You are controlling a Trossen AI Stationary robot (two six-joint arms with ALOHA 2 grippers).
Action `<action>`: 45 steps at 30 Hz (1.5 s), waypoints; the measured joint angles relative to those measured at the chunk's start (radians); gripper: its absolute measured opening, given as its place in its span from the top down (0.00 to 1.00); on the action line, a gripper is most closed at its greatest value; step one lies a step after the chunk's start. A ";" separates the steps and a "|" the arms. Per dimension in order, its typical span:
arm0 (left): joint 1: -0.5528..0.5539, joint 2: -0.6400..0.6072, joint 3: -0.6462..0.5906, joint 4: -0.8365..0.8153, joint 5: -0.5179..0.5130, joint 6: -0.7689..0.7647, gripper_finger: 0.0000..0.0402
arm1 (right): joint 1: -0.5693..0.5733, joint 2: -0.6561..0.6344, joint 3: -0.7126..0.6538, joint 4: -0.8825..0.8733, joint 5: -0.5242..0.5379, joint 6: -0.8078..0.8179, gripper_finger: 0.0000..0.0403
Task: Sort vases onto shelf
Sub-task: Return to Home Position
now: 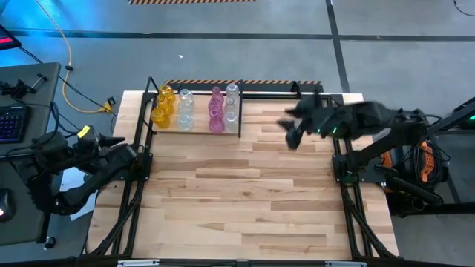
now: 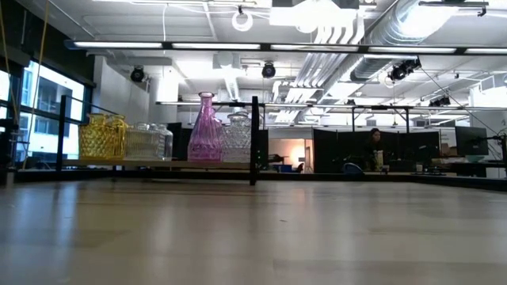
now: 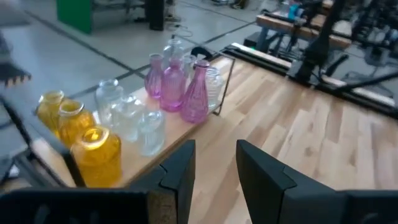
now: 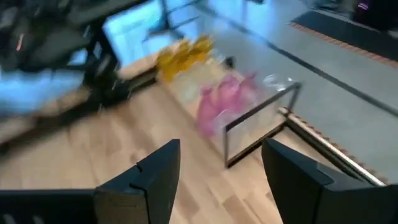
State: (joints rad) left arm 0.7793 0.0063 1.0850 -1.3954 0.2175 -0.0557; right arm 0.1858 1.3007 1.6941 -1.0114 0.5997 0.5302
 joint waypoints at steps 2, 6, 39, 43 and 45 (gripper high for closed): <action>-0.001 0.000 0.004 -0.003 -0.014 -0.052 0.74 | 0.019 0.006 -0.017 -0.011 -0.034 -0.030 0.48; -0.001 0.000 0.004 -0.036 -0.017 -0.109 0.74 | 0.053 -0.002 -0.029 -0.015 -0.091 0.114 0.48; 0.000 0.000 0.003 -0.050 -0.020 -0.018 0.74 | -0.168 -0.912 -1.243 1.152 -0.757 -0.089 0.48; 0.000 0.000 0.000 -0.041 -0.019 0.030 0.74 | -0.186 -0.983 -1.372 1.264 -0.796 -0.124 0.48; 0.000 0.000 -0.012 -0.029 -0.019 0.030 0.74 | -0.186 -1.015 -1.426 1.311 -0.809 -0.144 0.48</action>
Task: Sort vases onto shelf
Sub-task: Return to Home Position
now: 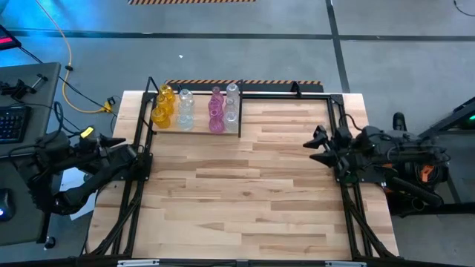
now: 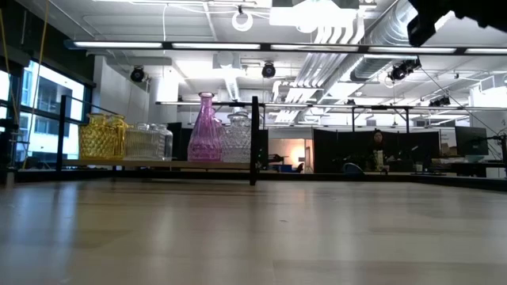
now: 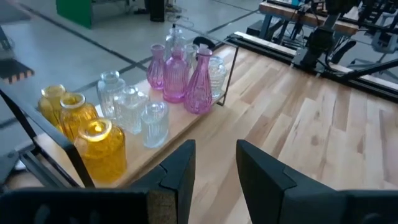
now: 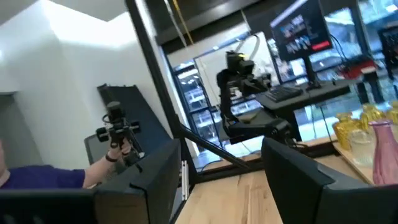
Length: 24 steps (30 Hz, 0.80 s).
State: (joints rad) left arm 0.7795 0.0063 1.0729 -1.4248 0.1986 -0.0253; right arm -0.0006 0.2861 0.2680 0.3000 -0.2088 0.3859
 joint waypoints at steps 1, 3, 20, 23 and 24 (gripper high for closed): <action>0.000 0.000 -0.007 0.000 0.000 -0.014 0.74 | 0.000 -0.016 -0.024 0.020 -0.009 -0.008 0.48; 0.000 0.000 -0.019 -0.009 0.000 -0.027 0.74 | 0.000 -0.051 -0.067 0.055 -0.031 -0.023 0.48; 0.121 -0.001 -0.254 0.601 0.165 -0.193 0.74 | 0.000 -0.238 -0.200 0.036 -0.040 -0.055 0.48; 0.164 -0.001 -0.351 0.830 0.259 -0.225 0.74 | 0.000 -0.238 -0.200 0.023 -0.041 -0.065 0.48; 0.175 -0.001 -0.387 0.893 0.276 -0.236 0.74 | 0.000 -0.237 -0.200 0.020 -0.043 -0.071 0.48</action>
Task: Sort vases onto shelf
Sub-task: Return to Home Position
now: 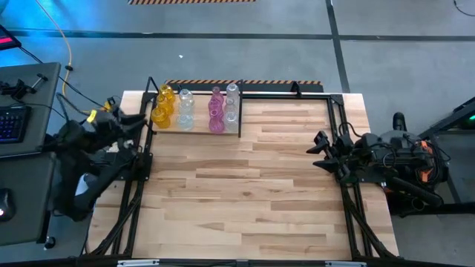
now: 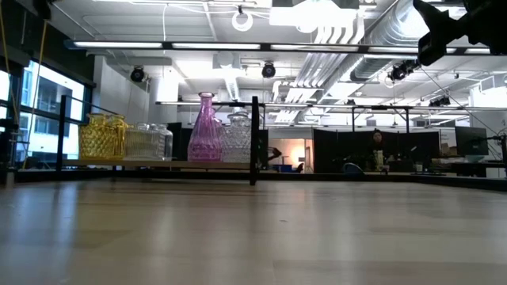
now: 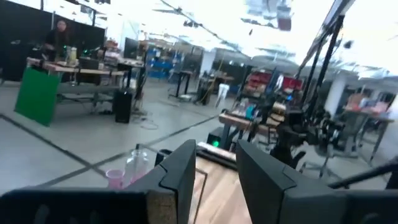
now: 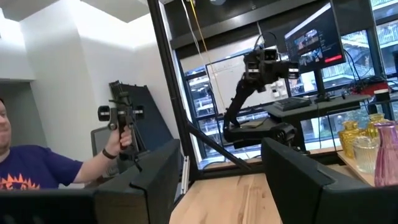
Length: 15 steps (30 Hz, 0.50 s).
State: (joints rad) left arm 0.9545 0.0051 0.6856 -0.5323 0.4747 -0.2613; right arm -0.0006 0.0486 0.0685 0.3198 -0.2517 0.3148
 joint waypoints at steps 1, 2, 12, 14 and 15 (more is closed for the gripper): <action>0.009 0.000 -0.039 0.052 0.012 -0.012 0.74 | 0.000 0.000 0.000 0.000 0.000 -0.002 0.48; 0.016 0.000 -0.076 0.099 0.015 -0.023 0.74 | 0.000 0.000 0.000 0.000 0.000 -0.002 0.48; 0.027 0.000 -0.388 0.299 -0.198 -0.044 0.74 | 0.000 0.000 0.000 0.000 0.000 -0.009 0.48; 0.027 0.000 -0.453 0.378 -0.215 -0.062 0.74 | 0.000 0.000 0.000 0.000 0.000 -0.005 0.48; 0.026 0.000 -0.484 0.420 -0.215 -0.074 0.74 | 0.000 0.000 0.000 0.000 0.000 -0.004 0.48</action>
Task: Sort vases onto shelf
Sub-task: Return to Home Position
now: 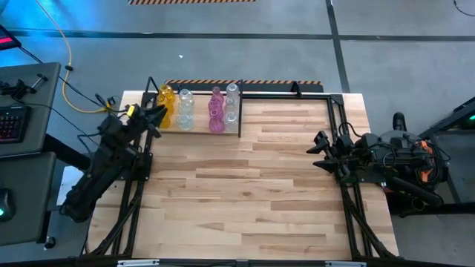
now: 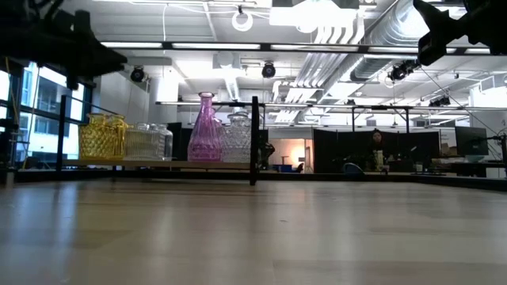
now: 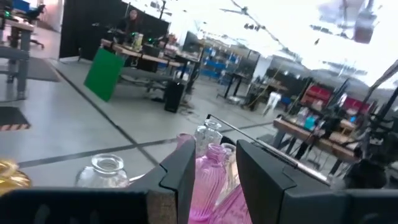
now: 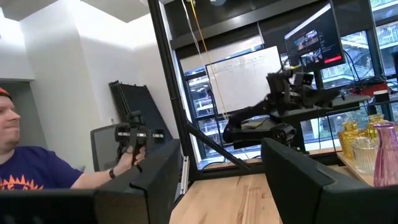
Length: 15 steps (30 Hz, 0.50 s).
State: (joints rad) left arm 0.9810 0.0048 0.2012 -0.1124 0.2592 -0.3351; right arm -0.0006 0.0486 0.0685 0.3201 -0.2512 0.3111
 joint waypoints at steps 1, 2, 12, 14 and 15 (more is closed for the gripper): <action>-0.003 0.000 -0.035 0.046 0.001 -0.016 0.74 | 0.000 0.000 0.000 0.000 0.000 0.001 0.48; -0.008 0.000 -0.065 0.089 0.002 -0.030 0.74 | 0.000 0.000 0.000 0.000 0.000 0.001 0.48; -0.166 0.001 -0.187 0.277 -0.002 -0.027 0.74 | 0.000 0.000 0.000 -0.002 0.001 0.000 0.48; -0.220 0.001 -0.187 0.277 -0.002 -0.022 0.74 | 0.000 0.000 0.000 -0.006 0.004 -0.007 0.48; -0.250 0.001 -0.187 0.277 -0.002 -0.021 0.74 | 0.000 0.000 0.000 -0.010 0.004 -0.017 0.48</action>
State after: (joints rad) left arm 0.7314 0.0059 0.0139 0.1647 0.2577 -0.3565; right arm -0.0006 0.0486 0.0685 0.3105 -0.2470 0.2942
